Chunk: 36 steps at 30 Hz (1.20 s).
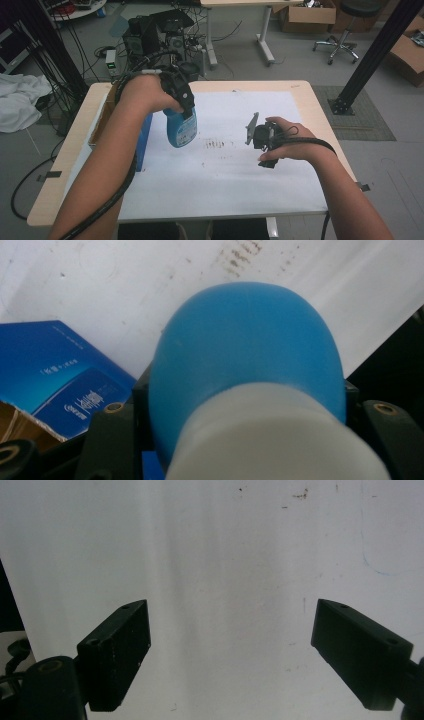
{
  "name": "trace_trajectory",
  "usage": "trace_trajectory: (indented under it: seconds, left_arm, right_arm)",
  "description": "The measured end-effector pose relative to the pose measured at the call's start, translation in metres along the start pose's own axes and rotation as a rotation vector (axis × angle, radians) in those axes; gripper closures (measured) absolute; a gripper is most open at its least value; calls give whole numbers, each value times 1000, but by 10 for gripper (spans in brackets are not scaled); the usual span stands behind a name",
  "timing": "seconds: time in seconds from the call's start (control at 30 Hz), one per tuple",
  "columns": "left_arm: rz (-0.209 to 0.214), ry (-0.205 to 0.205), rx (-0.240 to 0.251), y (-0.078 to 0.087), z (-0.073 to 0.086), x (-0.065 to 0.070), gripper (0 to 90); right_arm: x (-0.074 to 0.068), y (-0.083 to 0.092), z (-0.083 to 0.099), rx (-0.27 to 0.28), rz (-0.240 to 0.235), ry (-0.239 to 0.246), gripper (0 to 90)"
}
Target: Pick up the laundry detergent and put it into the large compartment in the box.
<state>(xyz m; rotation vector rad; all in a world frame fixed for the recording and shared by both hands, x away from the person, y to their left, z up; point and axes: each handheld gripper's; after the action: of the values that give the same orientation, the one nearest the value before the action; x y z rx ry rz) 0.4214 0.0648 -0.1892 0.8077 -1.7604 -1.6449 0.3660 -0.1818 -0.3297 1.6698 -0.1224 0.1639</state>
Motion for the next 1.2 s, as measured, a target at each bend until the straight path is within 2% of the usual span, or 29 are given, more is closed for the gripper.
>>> trace_trajectory:
  seconds: [0.1, 0.27, 0.4, 0.5, 0.7, 0.77, 0.93, 1.2]
  left_arm:
    - [3, 24, 5, 10, 1, -1, 398]
    - [-14, 92, 18, 24, 5, -6, 398]
    - [-8, 146, 23, 35, 10, -14, 398]
    - [-14, 179, 29, 49, 14, -20, 398]
    - [-53, 235, 44, 78, 22, -32, 399]
    - [-49, 253, 50, 85, 26, -36, 398]
    - [-36, 310, 66, 95, 36, -47, 399]
    - [-49, 405, 61, 107, 57, -70, 399]
  right_arm:
    - [1, 2, 1, 4, 8, -5, 160]
    - [0, 2, 1, 1, 8, -1, 160]
    - [1, 0, 0, 3, 5, 5, 160]
    - [1, 0, -1, 2, 5, 5, 160]
    - [1, -1, -3, 4, 5, 6, 160]
    - [1, -1, -3, 7, 4, 4, 160]
    - [1, 0, -4, 9, 6, 9, 160]
    - [2, 1, -6, 8, 5, 15, 160]
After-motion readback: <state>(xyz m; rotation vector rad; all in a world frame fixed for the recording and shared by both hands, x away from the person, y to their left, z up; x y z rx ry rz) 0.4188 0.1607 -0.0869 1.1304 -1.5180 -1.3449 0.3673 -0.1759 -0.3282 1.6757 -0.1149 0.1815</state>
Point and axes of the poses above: each handheld gripper's, and its own axes: y roughly backward along the jaws, z roughly out of its underside, x roughly to its right, and after that the axes turned 7 degrees about y, right-handed
